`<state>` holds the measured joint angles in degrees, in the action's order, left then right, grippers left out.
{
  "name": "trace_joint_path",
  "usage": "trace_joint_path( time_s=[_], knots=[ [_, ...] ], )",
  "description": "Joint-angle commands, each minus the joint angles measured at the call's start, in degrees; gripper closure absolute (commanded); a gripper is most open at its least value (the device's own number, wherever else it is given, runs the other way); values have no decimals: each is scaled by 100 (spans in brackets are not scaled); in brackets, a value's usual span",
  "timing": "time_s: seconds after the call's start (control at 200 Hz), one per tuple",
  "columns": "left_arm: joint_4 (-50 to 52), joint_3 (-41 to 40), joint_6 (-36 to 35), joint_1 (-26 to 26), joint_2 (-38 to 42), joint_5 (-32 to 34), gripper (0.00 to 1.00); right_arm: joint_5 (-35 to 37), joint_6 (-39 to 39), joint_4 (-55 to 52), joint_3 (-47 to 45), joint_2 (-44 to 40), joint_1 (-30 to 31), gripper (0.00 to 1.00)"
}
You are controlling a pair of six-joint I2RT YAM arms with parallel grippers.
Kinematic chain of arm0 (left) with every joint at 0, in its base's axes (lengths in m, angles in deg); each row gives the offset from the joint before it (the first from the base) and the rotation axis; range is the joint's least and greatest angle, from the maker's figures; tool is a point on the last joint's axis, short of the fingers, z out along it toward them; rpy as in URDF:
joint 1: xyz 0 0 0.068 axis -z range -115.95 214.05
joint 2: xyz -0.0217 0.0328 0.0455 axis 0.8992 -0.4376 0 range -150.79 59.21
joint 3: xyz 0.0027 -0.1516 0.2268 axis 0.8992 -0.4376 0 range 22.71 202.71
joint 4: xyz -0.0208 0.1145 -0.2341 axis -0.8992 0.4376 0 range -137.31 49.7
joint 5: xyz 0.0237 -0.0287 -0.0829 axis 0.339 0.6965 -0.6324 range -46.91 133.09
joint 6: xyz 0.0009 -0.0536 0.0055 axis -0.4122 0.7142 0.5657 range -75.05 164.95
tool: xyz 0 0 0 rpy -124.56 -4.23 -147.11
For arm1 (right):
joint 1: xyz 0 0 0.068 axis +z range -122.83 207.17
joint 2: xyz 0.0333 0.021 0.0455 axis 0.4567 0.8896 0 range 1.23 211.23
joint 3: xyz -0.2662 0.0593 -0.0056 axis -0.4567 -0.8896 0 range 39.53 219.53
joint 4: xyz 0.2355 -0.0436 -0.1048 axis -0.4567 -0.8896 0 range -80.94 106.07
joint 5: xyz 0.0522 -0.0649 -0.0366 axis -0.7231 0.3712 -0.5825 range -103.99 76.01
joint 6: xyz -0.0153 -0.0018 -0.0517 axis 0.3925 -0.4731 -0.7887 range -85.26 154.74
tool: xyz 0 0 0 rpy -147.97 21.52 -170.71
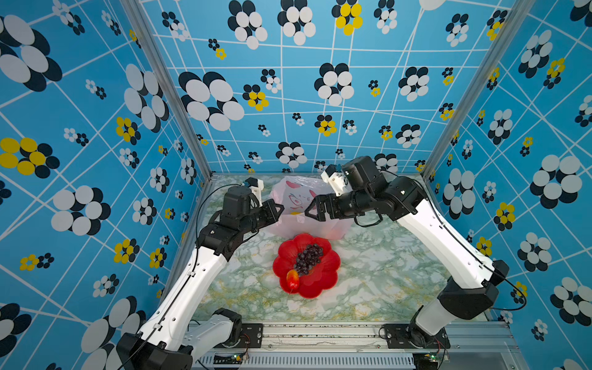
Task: Place the fruits into the plastic bag
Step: Pick up the fruit from the plate.
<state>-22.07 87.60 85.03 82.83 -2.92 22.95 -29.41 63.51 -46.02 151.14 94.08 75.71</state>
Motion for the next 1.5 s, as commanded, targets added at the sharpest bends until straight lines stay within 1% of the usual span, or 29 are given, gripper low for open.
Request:
trace_joint_path(
  time_s=[0.0,0.065,0.19,0.325,0.36,0.435,0.495,0.58,0.66,0.845,1.16,1.33,1.5],
  knots=[
    [-46,-54,53,15,138,26,100,-72,-9,-374,-651,-252,402,1],
    [-47,-84,60,34,148,36,100,-94,205,-94,-1320,-367,590,2],
    [-3,-97,67,72,188,88,100,-349,726,571,-2362,-347,794,10],
    [67,-107,55,119,205,146,100,-511,1167,990,-2780,-35,906,17],
    [77,-113,54,125,217,166,100,-574,1183,965,-2717,110,916,20],
    [96,-115,79,159,216,229,100,-602,1169,734,-2400,441,916,21],
    [121,-103,102,194,210,263,100,-834,1292,901,-2309,631,919,23],
    [188,-70,97,230,201,325,100,-1153,1496,1012,-2165,929,921,24],
    [261,-43,101,251,201,377,100,-1419,1666,1177,-2218,1133,930,28],
    [352,-50,88,294,258,424,100,-1574,1903,1364,-2469,1393,924,33],
    [368,-216,115,380,436,518,100,-1266,1675,1124,-2424,1918,939,36],
    [353,-248,115,384,454,528,100,-1060,1627,1120,-2253,2157,947,37],
    [316,-268,128,389,436,502,100,-1007,1588,1143,-2031,2506,990,40]
  ],
)
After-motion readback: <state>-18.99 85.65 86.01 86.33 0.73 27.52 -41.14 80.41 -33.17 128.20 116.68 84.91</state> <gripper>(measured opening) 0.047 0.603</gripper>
